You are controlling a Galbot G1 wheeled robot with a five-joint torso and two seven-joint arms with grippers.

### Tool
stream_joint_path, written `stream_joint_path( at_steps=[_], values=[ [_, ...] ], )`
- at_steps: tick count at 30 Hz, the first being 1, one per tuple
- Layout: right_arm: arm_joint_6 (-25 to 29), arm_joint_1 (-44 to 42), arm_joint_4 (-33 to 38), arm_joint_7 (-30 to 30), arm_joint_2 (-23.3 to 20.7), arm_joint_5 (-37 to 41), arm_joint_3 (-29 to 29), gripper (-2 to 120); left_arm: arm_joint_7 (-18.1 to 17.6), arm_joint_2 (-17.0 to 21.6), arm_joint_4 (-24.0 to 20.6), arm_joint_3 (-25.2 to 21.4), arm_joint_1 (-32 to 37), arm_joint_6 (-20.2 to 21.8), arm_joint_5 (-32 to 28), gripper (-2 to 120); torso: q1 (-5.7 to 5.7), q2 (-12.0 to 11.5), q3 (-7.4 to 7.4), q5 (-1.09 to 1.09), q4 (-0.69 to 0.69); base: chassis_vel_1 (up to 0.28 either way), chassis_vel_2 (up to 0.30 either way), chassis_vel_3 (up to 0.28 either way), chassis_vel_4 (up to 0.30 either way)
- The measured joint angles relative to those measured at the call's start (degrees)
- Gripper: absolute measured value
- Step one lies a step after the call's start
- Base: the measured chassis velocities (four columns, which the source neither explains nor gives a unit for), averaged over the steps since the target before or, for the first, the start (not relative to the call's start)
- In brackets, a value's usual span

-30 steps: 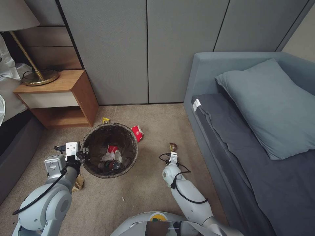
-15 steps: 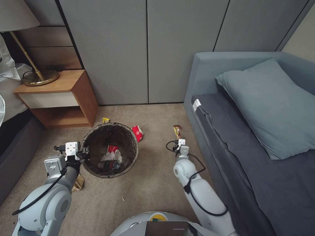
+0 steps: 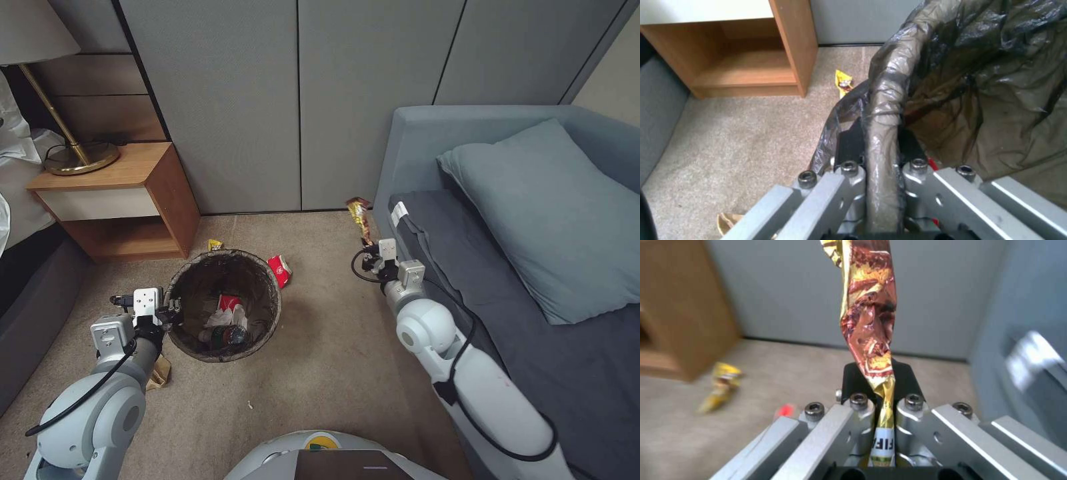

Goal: Pick up the trash bin, then pick up the garbage from the floor and place it into the trash bin.

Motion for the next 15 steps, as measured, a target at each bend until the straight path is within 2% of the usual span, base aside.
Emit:
stream_joint_path(
  at_steps=[6,15],
  values=[
    [-3.31,3.7,5.69,-0.91,-2.85,6.01,-4.88,0,0.0,0.02,0.0,0.09,-0.01,0.04,-0.02,3,0.0,0.0,0.0,-0.01,0.02,0.0,0.0,0.0,0.0],
    [-6.44,8.1,8.55,-4.64,-5.56,12.3,-9.11,0,-0.02,0.06,0.06,0.21,-0.09,0.06,-0.03,3,0.0,0.0,0.0,-0.01,0.0,0.0,0.0,0.0,0.0]
  ],
)
